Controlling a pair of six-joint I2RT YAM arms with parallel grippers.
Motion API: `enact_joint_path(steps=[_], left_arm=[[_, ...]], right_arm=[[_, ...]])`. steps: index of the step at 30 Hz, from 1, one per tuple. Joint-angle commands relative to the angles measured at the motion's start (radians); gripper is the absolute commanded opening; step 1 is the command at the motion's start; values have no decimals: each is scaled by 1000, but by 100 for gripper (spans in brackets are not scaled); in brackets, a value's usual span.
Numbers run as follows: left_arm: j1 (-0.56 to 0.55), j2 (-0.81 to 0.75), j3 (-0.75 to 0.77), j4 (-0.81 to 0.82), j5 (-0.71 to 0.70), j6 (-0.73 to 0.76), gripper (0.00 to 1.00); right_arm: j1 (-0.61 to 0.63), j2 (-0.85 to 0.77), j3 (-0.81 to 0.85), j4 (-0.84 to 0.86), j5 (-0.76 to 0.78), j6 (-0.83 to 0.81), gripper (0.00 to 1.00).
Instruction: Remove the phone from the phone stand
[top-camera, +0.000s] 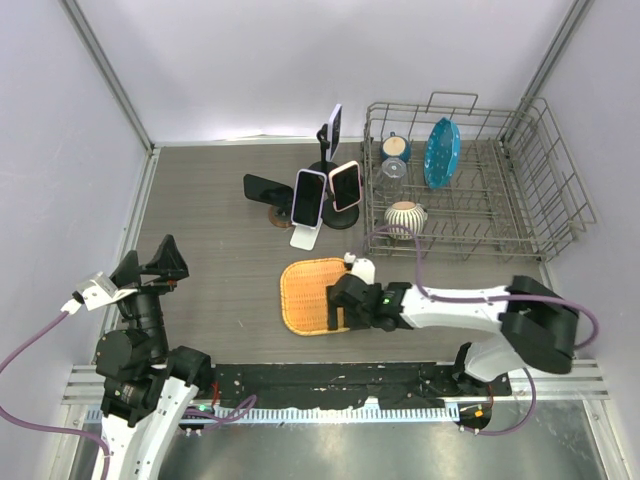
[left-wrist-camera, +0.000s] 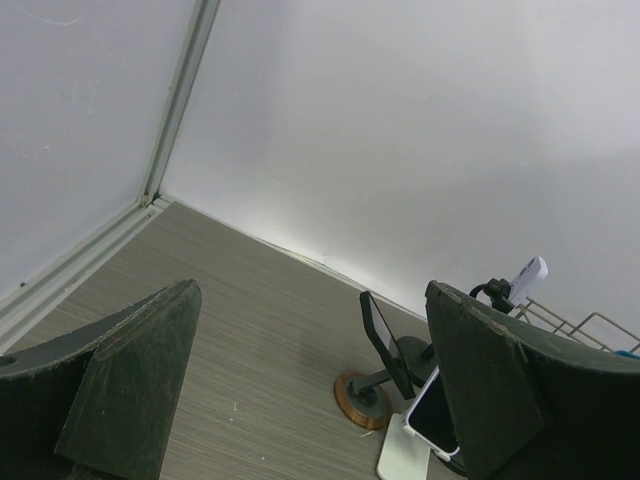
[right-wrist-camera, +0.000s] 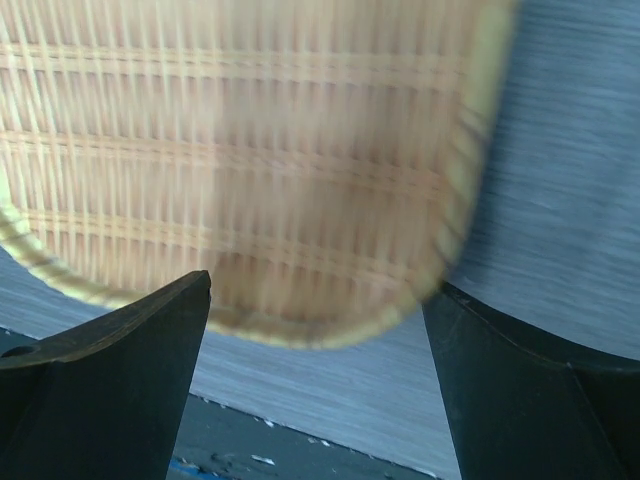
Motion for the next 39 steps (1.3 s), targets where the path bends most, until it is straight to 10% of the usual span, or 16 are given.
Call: enact_joint_path(steps=[1, 13, 20, 33, 39], left_arm=[[-3, -55, 28, 6, 13, 12, 100], [-3, -32, 13, 20, 15, 32, 100], [-5, 147, 62, -24, 105, -5, 100], [-6, 880, 356, -658, 277, -379, 100], [-222, 976, 293, -741, 233, -626, 100]], right_arm=[[25, 133, 178, 117, -52, -91, 92], [24, 477, 752, 181, -81, -357, 92], [-45, 206, 468, 177, 95, -350, 92], [-240, -296, -17, 265, 284, -352, 92], [-324, -360, -162, 312, 287, -341, 92]])
